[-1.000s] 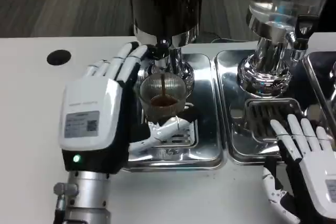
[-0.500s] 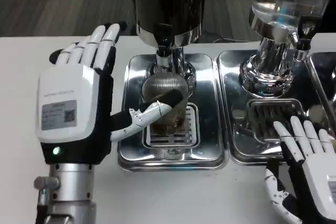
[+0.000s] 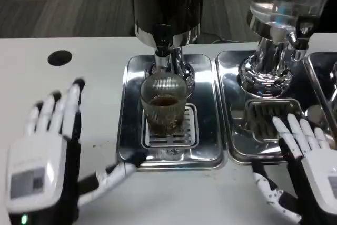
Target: Grasp the cup under the faucet to collect the drink, then remove the cup.
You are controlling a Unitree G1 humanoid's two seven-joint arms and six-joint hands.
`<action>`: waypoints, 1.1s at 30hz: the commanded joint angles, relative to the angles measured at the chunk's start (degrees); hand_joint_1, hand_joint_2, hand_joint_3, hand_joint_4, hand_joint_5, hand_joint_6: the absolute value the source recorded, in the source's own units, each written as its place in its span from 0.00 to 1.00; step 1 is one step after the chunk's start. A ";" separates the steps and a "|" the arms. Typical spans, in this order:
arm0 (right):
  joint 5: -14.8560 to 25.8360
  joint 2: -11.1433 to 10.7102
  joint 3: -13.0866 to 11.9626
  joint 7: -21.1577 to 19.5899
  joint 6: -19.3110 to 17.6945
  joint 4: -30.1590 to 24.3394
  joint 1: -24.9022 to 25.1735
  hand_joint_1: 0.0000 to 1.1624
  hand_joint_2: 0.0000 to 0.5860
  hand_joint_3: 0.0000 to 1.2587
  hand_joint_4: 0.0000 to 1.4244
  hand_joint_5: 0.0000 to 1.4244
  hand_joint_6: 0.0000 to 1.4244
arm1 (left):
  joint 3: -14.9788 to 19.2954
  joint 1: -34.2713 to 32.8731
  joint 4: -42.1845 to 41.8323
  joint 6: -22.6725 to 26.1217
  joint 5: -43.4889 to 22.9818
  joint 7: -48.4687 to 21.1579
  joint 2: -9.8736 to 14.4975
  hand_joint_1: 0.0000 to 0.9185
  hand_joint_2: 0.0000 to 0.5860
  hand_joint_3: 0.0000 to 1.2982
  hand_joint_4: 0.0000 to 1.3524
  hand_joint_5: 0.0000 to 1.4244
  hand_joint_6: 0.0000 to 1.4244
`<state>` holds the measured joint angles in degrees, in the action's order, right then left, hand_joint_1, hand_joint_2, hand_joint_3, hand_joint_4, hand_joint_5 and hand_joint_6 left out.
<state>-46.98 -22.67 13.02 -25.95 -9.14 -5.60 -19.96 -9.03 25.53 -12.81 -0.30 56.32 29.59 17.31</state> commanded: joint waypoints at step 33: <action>19.51 13.88 4.93 33.84 14.72 15.53 37.42 0.58 0.29 0.00 0.00 0.00 0.00 | 1.65 2.01 10.60 -2.51 -5.64 3.33 2.69 0.00 0.19 0.18 0.00 0.05 0.02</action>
<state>-28.36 -9.21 17.39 6.67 5.52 8.09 14.78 -7.69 27.68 -2.64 -2.95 51.31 33.44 19.57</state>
